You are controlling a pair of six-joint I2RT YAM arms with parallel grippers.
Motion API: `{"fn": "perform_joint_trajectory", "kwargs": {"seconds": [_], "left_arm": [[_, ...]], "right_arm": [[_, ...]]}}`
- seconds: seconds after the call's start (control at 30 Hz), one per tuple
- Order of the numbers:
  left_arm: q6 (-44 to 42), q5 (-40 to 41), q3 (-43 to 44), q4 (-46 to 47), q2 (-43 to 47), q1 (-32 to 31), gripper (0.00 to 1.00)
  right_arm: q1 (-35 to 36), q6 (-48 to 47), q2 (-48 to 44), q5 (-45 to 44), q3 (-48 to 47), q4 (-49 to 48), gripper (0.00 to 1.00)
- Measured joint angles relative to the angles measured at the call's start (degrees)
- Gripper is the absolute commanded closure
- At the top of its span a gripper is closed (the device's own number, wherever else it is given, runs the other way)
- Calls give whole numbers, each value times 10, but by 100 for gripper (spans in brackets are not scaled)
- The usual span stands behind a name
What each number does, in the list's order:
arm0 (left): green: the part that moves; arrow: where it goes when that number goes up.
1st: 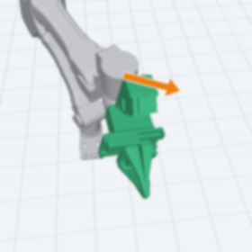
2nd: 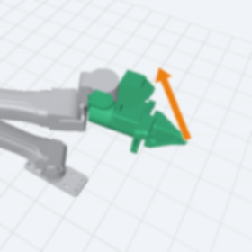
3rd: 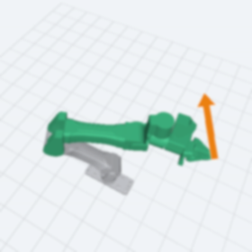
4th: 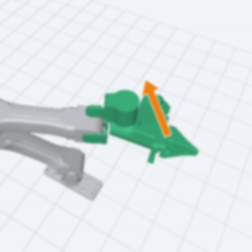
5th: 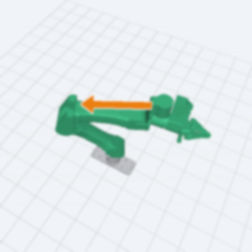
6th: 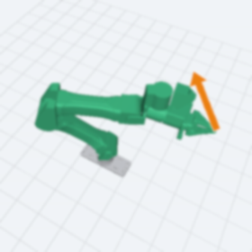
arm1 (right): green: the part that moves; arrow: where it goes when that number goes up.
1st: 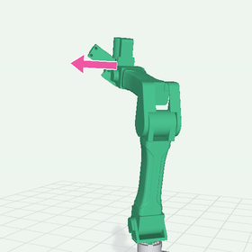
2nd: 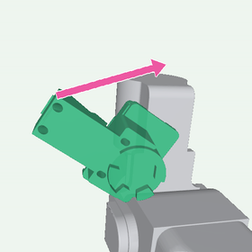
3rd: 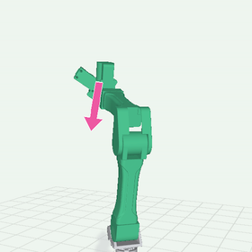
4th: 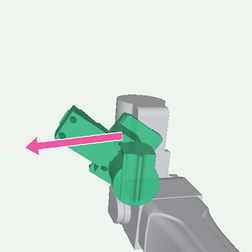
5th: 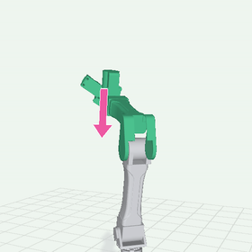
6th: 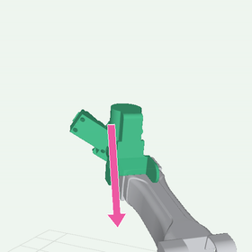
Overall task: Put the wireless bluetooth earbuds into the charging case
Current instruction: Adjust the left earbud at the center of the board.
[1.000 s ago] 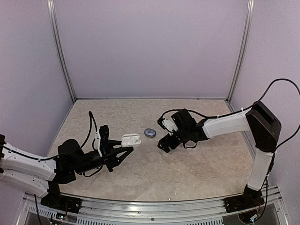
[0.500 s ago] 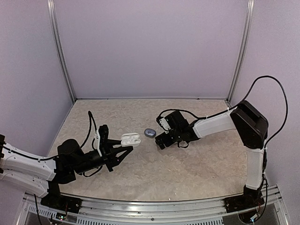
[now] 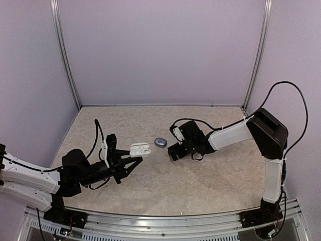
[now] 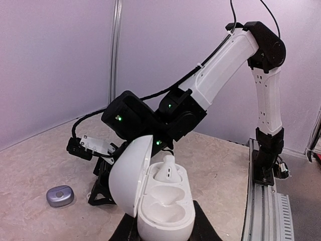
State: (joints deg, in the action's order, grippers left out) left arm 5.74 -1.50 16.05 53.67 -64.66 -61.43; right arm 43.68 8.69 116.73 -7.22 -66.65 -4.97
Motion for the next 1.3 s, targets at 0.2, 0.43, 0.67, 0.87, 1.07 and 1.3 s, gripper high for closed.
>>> {"fn": "perform_joint_trajectory", "kwargs": {"seconds": [0.2,0.43,0.67,0.87,1.07,1.3], "left_arm": [[-1,0,0,0,-9,0,97],[-2,0,0,0,-10,0,97],[-3,0,0,-1,-10,0,97],[-7,0,0,-1,-10,0,97],[-10,0,0,-1,-10,0,97],[-12,0,0,-1,-8,0,97]], "right_arm": [[-12,-1,-20,4,29,-7,1],[-29,-6,-30,8,42,-7,0],[-47,-19,-51,8,66,-5,0],[-56,-31,-70,5,87,0,1],[-67,-42,-90,5,109,6,0],[-83,-54,-109,7,128,12,4]]}}
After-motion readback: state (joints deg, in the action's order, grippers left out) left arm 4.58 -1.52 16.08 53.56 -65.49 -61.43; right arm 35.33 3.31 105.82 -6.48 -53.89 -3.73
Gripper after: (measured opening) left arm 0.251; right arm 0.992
